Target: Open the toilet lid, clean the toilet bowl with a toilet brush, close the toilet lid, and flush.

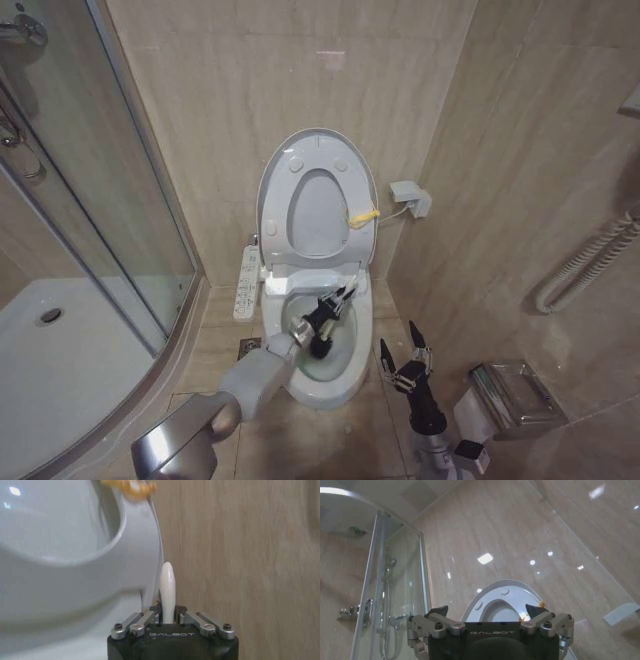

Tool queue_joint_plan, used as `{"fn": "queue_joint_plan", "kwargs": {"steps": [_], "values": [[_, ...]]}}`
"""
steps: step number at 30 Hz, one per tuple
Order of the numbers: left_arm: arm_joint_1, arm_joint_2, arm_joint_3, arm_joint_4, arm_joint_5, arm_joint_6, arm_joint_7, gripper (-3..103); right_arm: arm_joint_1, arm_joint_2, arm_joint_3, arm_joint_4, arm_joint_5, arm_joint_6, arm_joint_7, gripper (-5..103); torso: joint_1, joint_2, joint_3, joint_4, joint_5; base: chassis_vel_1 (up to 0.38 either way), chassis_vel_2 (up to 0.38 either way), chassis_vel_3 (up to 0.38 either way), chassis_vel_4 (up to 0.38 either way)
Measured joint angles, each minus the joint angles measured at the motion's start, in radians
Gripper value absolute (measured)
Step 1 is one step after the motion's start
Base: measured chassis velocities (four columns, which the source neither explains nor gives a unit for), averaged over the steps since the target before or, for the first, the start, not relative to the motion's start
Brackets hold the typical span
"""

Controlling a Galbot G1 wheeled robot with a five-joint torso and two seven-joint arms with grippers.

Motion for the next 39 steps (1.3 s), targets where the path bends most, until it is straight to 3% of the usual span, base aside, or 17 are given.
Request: {"fn": "queue_joint_plan", "kwargs": {"steps": [7,14,22,26,31,39], "values": [[-0.026,-0.041,-0.010,0.005,-0.025,-0.004,0.013,18,-0.002,-0.005,0.003,0.001,0.001,-0.001,0.001,100,0.000,0.000,0.000,-0.0009,0.0001,0.000,0.000,0.000,0.000],[0.009,-0.023,-0.013,0.050,0.016,0.008,0.006,18,0.001,-0.009,0.011,-0.004,0.010,-0.001,0.001,100,0.000,0.000,0.000,0.0007,0.0002,0.000,0.000,0.000,0.000],[-0.025,-0.058,-0.018,-0.019,0.004,-0.002,0.002,18,0.005,0.005,0.006,-0.010,0.003,-0.001,0.000,100,0.000,0.000,0.000,-0.0014,0.0000,0.000,0.000,0.000,0.000],[-0.011,-0.058,-0.019,0.024,0.031,-0.001,0.000,18,0.002,0.004,0.006,-0.009,0.002,-0.001,-0.001,100,0.000,0.000,0.000,-0.0001,0.0004,0.000,0.000,0.000,0.000],[0.029,-0.010,-0.015,0.014,0.045,0.006,-0.011,18,0.000,0.001,0.011,-0.013,0.007,0.000,-0.006,100,0.000,0.000,0.000,0.0008,0.0002,0.000,0.000,0.000,0.000],[-0.011,-0.042,-0.024,-0.036,0.029,-0.005,-0.013,18,0.002,0.015,0.004,-0.012,-0.002,0.000,-0.006,100,0.000,0.000,0.000,-0.0009,0.0001,0.000,0.000,0.000,0.000]]}}
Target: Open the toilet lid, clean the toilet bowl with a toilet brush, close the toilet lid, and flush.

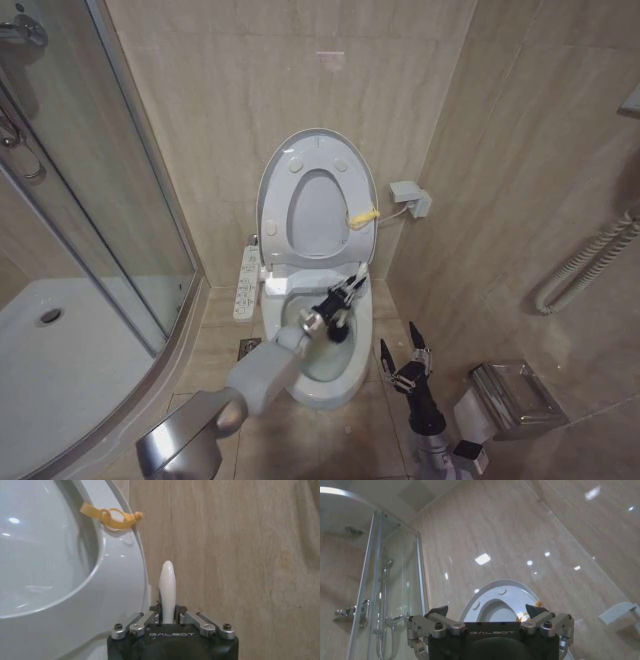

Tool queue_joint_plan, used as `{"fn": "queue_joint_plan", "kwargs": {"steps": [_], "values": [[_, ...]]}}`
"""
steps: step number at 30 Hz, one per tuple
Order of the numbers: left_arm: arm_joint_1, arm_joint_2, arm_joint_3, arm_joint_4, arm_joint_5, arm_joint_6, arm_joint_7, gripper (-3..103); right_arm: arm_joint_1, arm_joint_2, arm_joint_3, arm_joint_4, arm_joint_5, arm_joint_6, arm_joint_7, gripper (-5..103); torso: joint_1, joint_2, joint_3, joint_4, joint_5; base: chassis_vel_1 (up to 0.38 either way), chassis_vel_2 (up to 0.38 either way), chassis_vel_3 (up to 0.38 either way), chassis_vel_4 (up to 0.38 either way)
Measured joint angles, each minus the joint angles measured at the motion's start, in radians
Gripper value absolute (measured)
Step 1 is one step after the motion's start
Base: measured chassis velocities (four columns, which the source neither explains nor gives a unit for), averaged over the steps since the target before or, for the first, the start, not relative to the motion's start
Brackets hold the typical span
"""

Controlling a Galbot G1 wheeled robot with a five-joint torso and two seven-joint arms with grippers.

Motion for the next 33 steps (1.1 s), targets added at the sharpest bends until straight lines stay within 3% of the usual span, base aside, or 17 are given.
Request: {"fn": "queue_joint_plan", "kwargs": {"steps": [10,17,21,28,31,32,33], "values": [[0.044,0.027,0.009,0.054,0.040,0.011,-0.028,18,-0.007,0.000,0.009,0.005,0.000,0.001,-0.001,100,0.000,0.000,0.000,0.0017,0.0003,0.000,0.000,0.000,0.000],[0.010,-0.013,0.005,-0.028,0.018,0.002,-0.029,18,-0.015,0.006,0.013,0.013,-0.001,0.002,-0.001,100,0.000,0.000,0.000,-0.0006,-0.0003,0.000,0.000,0.000,0.000],[0.020,-0.015,0.003,0.038,0.040,0.011,-0.034,18,-0.020,0.010,0.013,0.021,-0.002,0.003,-0.001,100,0.000,0.000,0.000,0.0007,0.0002,0.000,0.000,0.000,0.000],[0.060,0.066,0.030,-0.013,0.042,0.012,-0.057,18,-0.024,0.009,0.015,0.023,-0.002,0.004,-0.003,100,0.000,0.000,0.000,0.0012,-0.0002,0.000,0.000,0.000,0.000],[0.046,0.128,0.066,-0.104,0.016,0.024,-0.106,18,-0.013,0.015,0.005,0.015,-0.016,0.004,-0.002,100,0.000,0.000,0.000,0.0003,-0.0002,0.000,0.000,0.000,0.000],[0.039,0.170,0.092,-0.161,-0.004,0.052,-0.150,18,-0.009,0.016,0.001,0.010,-0.022,0.004,-0.002,100,0.000,0.000,0.000,0.0003,-0.0001,0.000,0.000,0.000,0.000],[0.039,0.170,0.092,-0.161,-0.004,0.052,-0.150,18,-0.009,0.016,0.001,0.010,-0.022,0.004,-0.002,100,0.000,0.000,0.000,0.0003,-0.0001,0.000,0.000,0.000,0.000]]}}
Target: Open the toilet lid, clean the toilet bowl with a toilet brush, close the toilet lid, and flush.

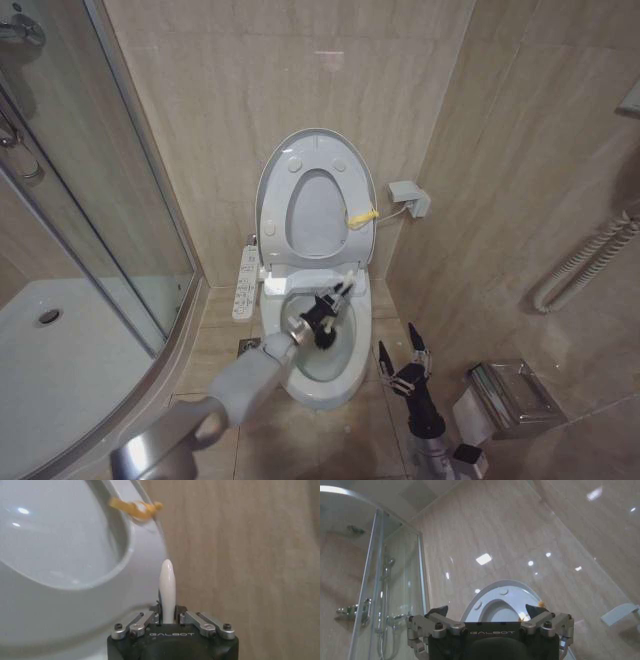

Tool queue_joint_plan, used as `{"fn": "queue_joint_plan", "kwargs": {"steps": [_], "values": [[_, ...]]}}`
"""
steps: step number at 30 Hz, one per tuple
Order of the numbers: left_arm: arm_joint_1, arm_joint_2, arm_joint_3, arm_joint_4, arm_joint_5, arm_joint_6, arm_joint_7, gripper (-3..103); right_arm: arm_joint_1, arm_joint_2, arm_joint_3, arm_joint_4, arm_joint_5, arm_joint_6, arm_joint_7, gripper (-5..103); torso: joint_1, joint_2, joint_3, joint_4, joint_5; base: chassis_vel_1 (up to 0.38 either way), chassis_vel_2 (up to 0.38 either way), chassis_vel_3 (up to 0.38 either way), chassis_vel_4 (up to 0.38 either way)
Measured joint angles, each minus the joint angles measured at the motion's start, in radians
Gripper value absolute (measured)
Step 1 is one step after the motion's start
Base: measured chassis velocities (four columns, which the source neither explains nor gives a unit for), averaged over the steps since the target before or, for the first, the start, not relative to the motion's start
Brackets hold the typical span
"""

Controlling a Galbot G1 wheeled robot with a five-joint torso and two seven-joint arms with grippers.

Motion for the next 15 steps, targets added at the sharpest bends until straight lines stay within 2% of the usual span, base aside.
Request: {"fn": "queue_joint_plan", "kwargs": {"steps": [1,3,6,7,9,11,15], "values": [[-0.001,0.026,0.015,-0.036,-0.011,0.020,-0.026,18,0.000,0.000,-0.001,-0.001,-0.001,0.000,0.000,100,0.000,0.000,0.000,0.0002,0.0001,0.000,0.000,0.000,0.000],[0.003,0.108,0.069,-0.163,-0.049,0.094,-0.123,18,-0.002,-0.006,-0.003,-0.006,-0.004,0.002,0.001,100,0.000,0.000,0.000,0.0006,0.0000,0.000,0.000,0.000,0.000],[0.007,0.137,0.087,-0.219,-0.066,0.124,-0.157,18,-0.003,-0.011,-0.002,-0.009,-0.004,0.004,0.001,100,0.000,0.000,0.000,0.0008,0.0001,0.000,0.000,0.000,0.000],[0.014,0.168,0.101,-0.284,-0.087,0.149,-0.186,18,-0.003,-0.017,-0.002,-0.016,-0.003,0.005,0.000,100,0.000,0.000,0.000,0.0007,-0.0002,0.000,0.000,0.000,0.000],[0.024,0.204,0.098,-0.374,-0.110,0.164,-0.206,18,0.002,-0.027,0.000,-0.032,-0.001,0.008,0.001,100,0.000,0.000,0.000,0.0003,0.0001,0.000,0.000,0.000,0.000],[0.027,0.210,0.093,-0.393,-0.114,0.166,-0.208,18,0.006,-0.029,0.000,-0.038,0.000,0.009,0.002,100,0.000,0.000,0.000,0.0002,0.0000,0.000,0.000,0.000,0.000],[0.047,0.260,0.049,-0.505,-0.117,0.171,-0.214,18,0.029,-0.040,-0.009,-0.073,-0.003,0.019,0.021,100,0.000,0.000,0.000,0.0002,0.0000,0.000,0.000,0.000,0.000]]}}
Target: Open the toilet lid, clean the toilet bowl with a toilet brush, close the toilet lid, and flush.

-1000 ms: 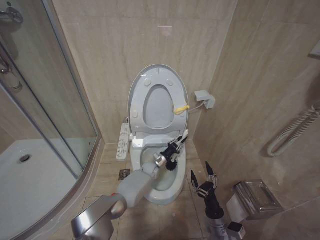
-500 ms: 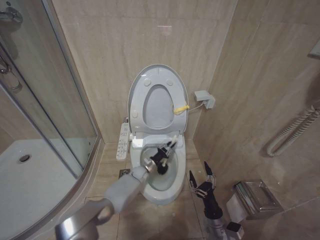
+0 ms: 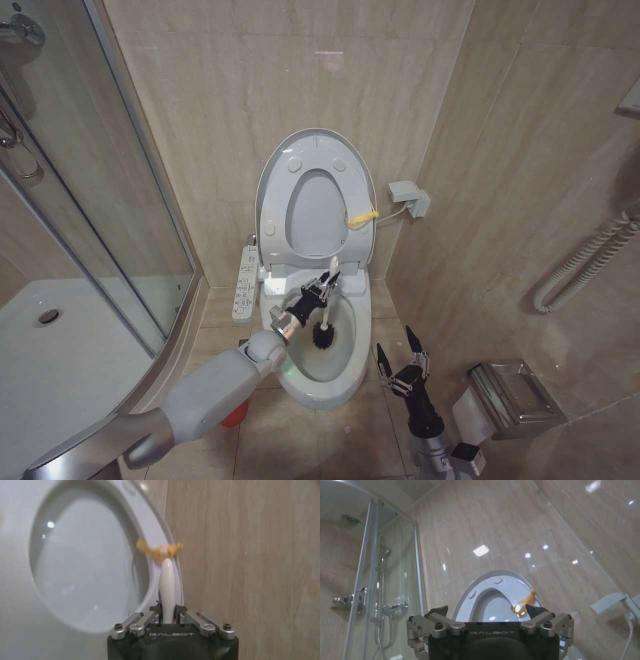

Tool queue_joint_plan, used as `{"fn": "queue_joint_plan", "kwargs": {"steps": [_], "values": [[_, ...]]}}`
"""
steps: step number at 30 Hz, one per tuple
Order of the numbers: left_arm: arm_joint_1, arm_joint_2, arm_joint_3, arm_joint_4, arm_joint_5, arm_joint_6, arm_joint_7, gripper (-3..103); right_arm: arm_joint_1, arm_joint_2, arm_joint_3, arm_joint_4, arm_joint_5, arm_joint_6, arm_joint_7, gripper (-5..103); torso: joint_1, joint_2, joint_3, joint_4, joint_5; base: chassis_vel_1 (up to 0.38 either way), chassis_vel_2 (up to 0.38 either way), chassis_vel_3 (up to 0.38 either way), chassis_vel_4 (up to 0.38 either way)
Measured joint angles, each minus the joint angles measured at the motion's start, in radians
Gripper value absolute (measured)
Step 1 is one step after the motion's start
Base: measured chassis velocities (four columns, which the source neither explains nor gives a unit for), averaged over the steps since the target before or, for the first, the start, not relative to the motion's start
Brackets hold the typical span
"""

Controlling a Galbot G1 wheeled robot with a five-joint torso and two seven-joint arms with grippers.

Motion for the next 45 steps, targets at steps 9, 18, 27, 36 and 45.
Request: {"fn": "queue_joint_plan", "kwargs": {"steps": [9,18,27,36,45], "values": [[0.059,0.186,-0.078,-0.257,-0.013,0.043,-0.042,18,0.026,-0.005,-0.006,-0.037,-0.001,0.005,0.016,100,0.000,0.000,0.000,0.0005,0.0000,0.000,0.000,0.000,0.000],[0.204,0.375,-0.285,-0.532,-0.102,0.077,-0.074,18,0.017,-0.006,-0.001,-0.034,0.000,0.012,0.034,100,0.000,0.000,0.000,-0.0001,-0.0003,0.000,0.000,0.000,0.000],[0.564,0.584,-0.687,-0.870,-0.132,0.134,-0.157,18,-0.080,0.015,0.003,0.084,-0.003,0.025,0.038,100,0.000,0.000,0.000,0.0003,0.0002,0.000,0.000,0.000,0.000],[0.730,0.600,-0.858,-0.941,0.025,0.245,-0.428,18,-0.075,0.054,0.004,0.095,-0.033,0.038,0.051,100,0.000,0.000,0.000,-0.0004,0.0000,0.000,0.000,0.000,0.000],[0.969,0.421,-1.086,-0.878,0.186,0.270,-0.470,18,-0.062,0.067,-0.014,0.089,-0.051,0.048,0.052,100,0.000,0.000,0.000,0.0004,0.0002,0.000,0.000,0.000,0.000]]}}
